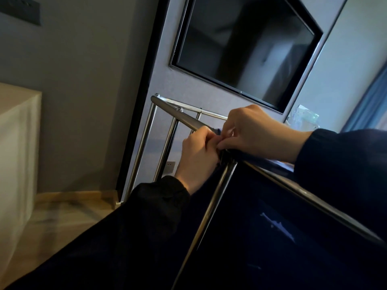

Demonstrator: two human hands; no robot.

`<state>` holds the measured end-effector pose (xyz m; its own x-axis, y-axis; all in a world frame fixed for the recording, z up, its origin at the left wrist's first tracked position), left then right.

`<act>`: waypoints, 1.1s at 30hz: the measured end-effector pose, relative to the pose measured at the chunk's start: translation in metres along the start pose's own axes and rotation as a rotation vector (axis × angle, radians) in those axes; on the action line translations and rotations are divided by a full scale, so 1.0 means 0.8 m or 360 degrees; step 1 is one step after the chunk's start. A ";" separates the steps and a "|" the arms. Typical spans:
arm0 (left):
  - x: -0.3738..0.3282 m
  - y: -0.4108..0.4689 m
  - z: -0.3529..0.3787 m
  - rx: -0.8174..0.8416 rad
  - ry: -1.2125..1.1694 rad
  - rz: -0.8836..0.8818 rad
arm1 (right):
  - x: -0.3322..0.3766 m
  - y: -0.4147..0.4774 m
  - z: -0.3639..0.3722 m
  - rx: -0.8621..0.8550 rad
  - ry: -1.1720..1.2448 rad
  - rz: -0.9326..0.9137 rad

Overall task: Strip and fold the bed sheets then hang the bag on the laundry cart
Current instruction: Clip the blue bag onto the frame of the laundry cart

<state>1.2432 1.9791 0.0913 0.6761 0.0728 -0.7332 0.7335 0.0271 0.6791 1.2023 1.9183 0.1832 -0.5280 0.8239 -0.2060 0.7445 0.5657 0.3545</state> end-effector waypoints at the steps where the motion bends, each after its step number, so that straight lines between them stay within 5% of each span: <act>1: 0.003 0.001 0.001 -0.0014 -0.0009 -0.0035 | 0.008 -0.006 0.000 -0.0015 -0.0105 -0.0070; 5: 0.014 0.004 0.004 0.0054 0.0007 -0.0133 | 0.039 -0.031 0.014 -0.0028 -0.0495 -0.0351; 9: 0.026 -0.003 0.015 0.0164 -0.0353 -0.0295 | 0.047 -0.034 0.020 -0.0055 -0.0471 -0.0551; 20: 0.030 -0.002 0.022 0.0214 -0.0614 -0.0413 | 0.057 -0.019 0.025 0.0292 -0.0416 -0.0850; 33: 0.029 -0.006 0.019 0.0281 -0.0514 -0.0285 | 0.031 -0.012 0.032 0.0283 -0.0466 -0.0485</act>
<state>1.2560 1.9658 0.0706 0.5028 -0.2350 -0.8318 0.8233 -0.1629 0.5437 1.1924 1.9342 0.1513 -0.6150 0.5794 -0.5348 0.6454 0.7596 0.0808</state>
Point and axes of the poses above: each hand's wrist, its own y-axis towards the middle knuckle, its own z-axis out of the palm, x = y × z, the point moved 8 cm from there along y, towards the middle knuckle, and after that the axes turned 10 degrees about y, right-handed, at the moved point
